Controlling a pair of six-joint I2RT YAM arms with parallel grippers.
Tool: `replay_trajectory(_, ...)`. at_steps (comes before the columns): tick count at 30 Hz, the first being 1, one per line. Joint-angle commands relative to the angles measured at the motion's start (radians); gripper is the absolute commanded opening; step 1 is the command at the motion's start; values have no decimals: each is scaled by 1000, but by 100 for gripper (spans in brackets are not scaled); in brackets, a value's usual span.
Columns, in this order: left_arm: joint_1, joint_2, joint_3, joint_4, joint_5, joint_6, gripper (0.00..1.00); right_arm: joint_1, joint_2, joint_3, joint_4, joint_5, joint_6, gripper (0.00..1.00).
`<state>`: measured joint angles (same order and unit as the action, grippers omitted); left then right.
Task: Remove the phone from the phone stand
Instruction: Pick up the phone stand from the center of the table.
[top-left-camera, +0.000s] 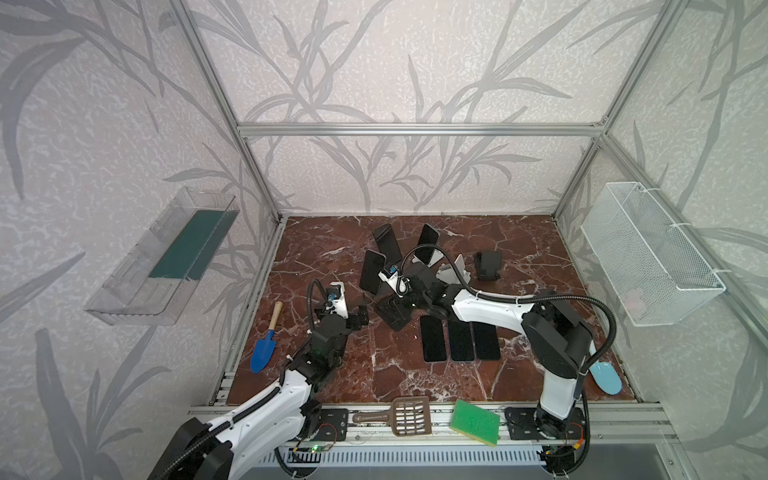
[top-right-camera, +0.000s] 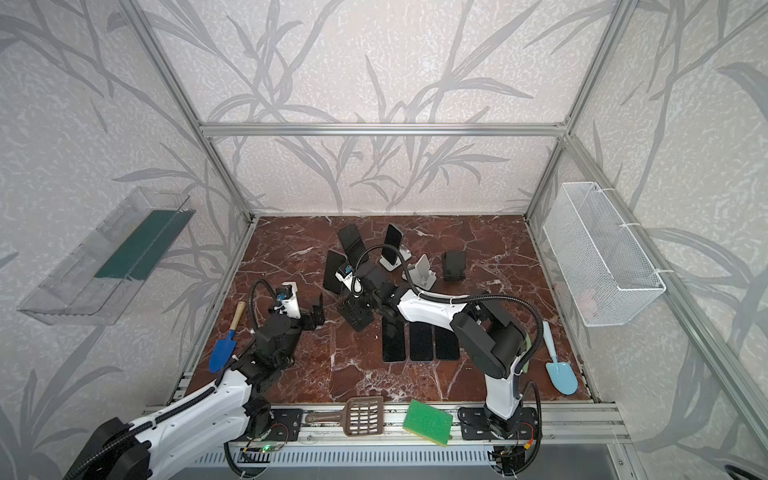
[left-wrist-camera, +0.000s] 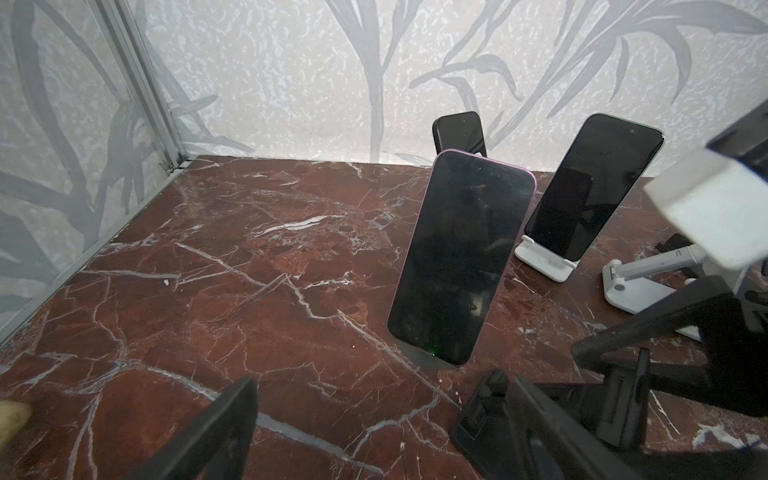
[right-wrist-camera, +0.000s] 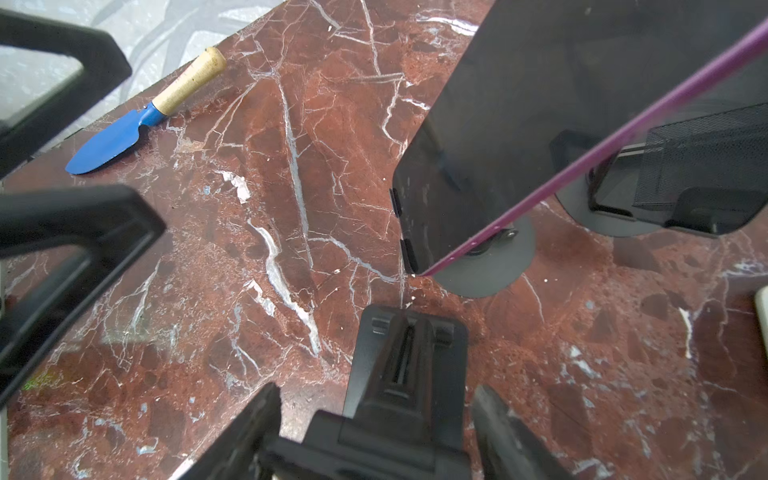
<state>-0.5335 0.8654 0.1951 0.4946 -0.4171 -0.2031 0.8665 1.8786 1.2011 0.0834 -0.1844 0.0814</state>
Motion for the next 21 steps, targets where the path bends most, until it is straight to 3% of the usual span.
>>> replay_trajectory(1,5,8,46,35,-1,22,94,0,-55,-15,7,-7,29,63)
replay_trajectory(4,6,6,57,36,17,26,94,0,-95,-6,-22,-3,31,62)
replay_trajectory(8,6,12,85,72,134,63,94,-3,-191,-5,-73,2,17,61)
replay_trajectory(13,7,72,126,168,155,78,94,-48,-313,-2,-160,-9,19,58)
replay_trajectory(21,5,234,207,287,261,58,94,-239,-455,35,-268,99,52,56)
